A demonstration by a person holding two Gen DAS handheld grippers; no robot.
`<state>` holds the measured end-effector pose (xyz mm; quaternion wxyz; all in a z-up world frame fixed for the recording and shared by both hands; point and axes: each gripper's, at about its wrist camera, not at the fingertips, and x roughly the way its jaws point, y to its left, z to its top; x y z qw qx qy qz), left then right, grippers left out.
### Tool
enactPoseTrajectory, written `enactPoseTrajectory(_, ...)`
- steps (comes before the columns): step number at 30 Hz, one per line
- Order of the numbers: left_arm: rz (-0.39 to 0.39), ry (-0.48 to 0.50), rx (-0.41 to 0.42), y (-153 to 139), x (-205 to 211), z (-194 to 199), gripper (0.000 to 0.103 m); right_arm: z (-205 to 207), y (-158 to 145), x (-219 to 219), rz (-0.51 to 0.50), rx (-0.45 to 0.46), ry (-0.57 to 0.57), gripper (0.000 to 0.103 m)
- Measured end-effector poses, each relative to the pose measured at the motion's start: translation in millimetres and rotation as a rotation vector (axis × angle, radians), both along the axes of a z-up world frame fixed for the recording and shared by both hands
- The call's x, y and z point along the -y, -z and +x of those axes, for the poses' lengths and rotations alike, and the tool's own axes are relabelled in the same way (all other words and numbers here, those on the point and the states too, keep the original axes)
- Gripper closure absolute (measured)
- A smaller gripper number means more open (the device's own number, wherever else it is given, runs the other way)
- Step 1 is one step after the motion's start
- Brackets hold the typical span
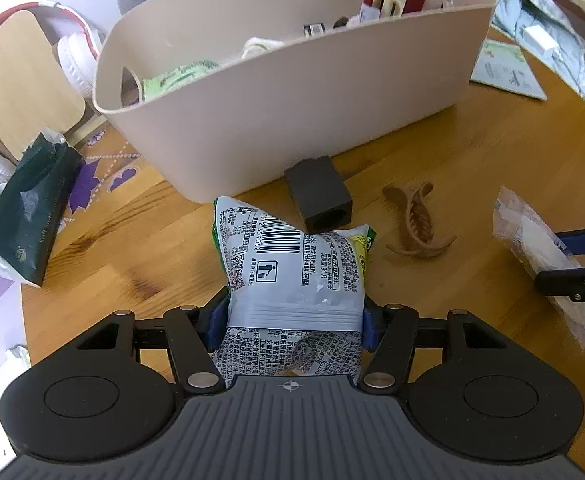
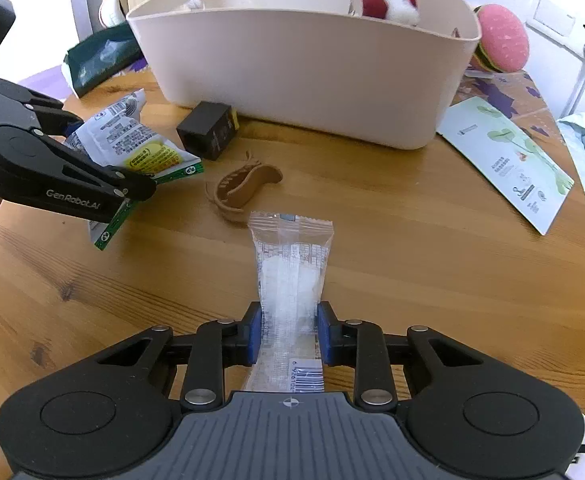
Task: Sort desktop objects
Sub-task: 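Lift the snack bag and rice packet and carry them over the basket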
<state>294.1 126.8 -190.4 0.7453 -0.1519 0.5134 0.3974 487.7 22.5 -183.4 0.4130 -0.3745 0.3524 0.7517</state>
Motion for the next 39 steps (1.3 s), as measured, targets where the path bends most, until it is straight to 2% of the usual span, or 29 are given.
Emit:
enactPoseTrajectory(10, 0.06, -0.007, 0.061, -31, 4, -12, 0.041, 29, -35, 1, 0.029, -0.116, 0.079, 0.077)
enactPoseTrajectory(23, 0.161, -0.005, 0.159, -97, -4, -17, 0.041, 69, -119, -26, 0.201, -0.222, 0.138, 0.077)
enactPoseTrajectory(29, 0.205, -0.057, 0.22, -131, -20, -9, 0.041, 79, -153, -48, 0.283, -0.24, 0.143, 0.077)
enactPoseTrajectory(32, 0.227, -0.068, 0.237, -143, -28, -1, 0.04, 81, -165, -57, 0.308, -0.251, 0.145, 0.077)
enactPoseTrajectory(39, 0.254, -0.082, 0.238, -155, -58, 25, 0.04, 84, -170, -89, 0.342, -0.262, 0.133, 0.077)
